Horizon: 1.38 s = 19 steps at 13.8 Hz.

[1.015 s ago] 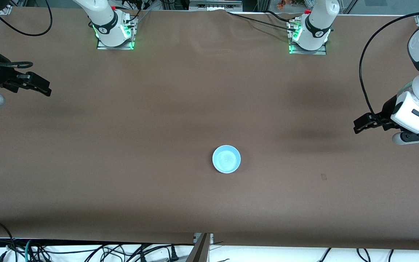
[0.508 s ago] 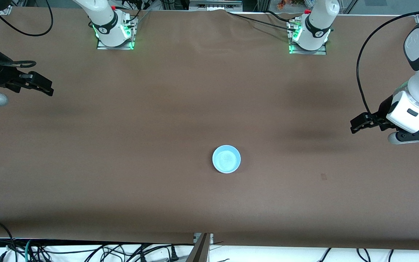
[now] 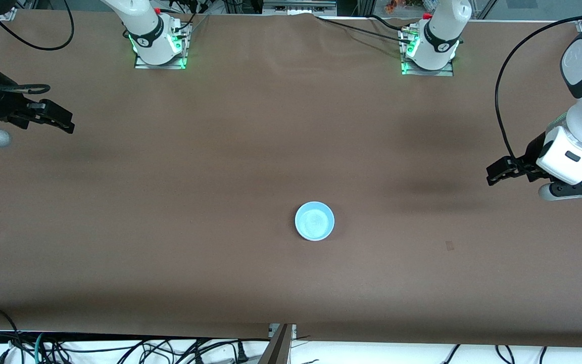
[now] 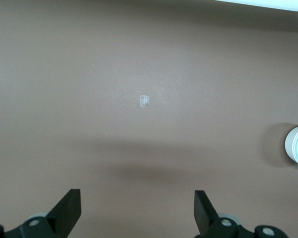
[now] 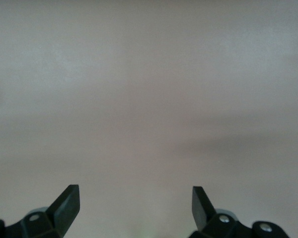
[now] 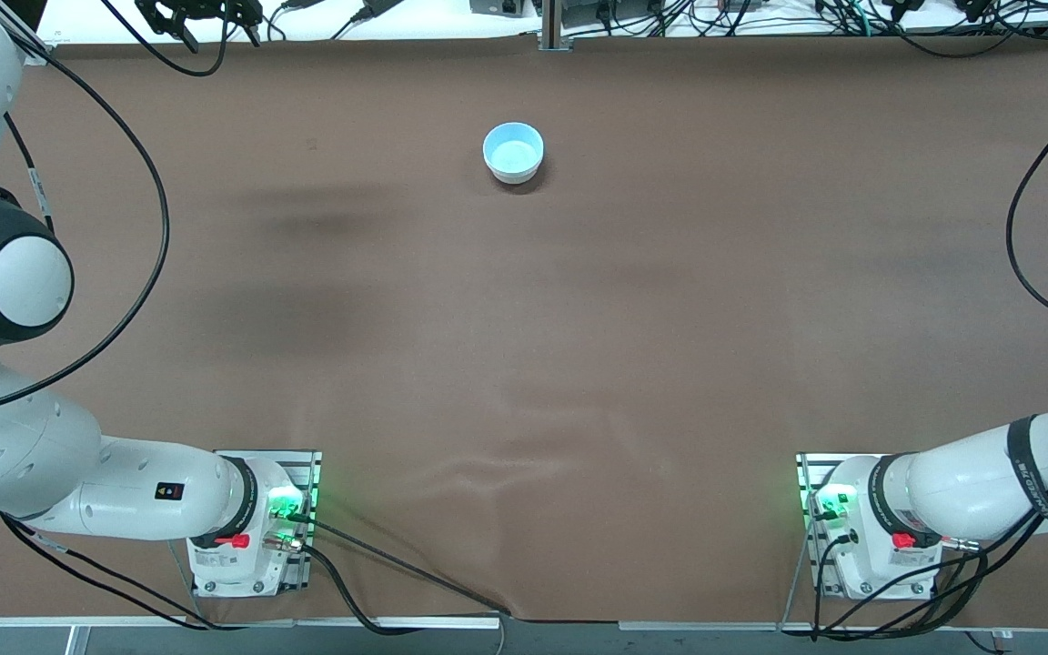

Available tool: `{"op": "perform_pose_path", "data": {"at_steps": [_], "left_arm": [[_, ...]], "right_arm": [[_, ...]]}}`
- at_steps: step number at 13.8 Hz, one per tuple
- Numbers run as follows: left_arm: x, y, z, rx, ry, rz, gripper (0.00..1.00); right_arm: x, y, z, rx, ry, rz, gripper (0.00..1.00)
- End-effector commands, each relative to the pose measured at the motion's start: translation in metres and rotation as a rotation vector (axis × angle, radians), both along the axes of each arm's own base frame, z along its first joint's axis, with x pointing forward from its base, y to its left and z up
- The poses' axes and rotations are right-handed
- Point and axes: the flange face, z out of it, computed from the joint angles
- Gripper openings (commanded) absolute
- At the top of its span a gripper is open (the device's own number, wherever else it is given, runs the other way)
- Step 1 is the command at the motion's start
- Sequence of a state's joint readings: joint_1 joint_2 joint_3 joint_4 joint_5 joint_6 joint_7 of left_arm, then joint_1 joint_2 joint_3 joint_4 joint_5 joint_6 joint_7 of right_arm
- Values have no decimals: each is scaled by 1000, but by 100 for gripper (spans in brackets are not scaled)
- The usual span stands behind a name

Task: Stack pink and blue bowls on white bowl

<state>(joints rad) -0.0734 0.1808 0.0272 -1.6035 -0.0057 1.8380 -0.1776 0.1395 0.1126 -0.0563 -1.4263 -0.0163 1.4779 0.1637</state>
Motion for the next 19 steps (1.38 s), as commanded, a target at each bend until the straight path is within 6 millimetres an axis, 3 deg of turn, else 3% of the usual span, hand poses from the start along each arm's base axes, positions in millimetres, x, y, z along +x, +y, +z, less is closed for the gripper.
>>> {"op": "perform_pose_path", "data": {"at_steps": [1,19], "left_arm": [[-1,-2,2,-16,-7,-12,100],[-1,-3,0,-17,-6,-14,100]], "right_arm": [[-1,1,4,11,-2,7,100],[-3,-4,3,32,12,-7,100]]}}
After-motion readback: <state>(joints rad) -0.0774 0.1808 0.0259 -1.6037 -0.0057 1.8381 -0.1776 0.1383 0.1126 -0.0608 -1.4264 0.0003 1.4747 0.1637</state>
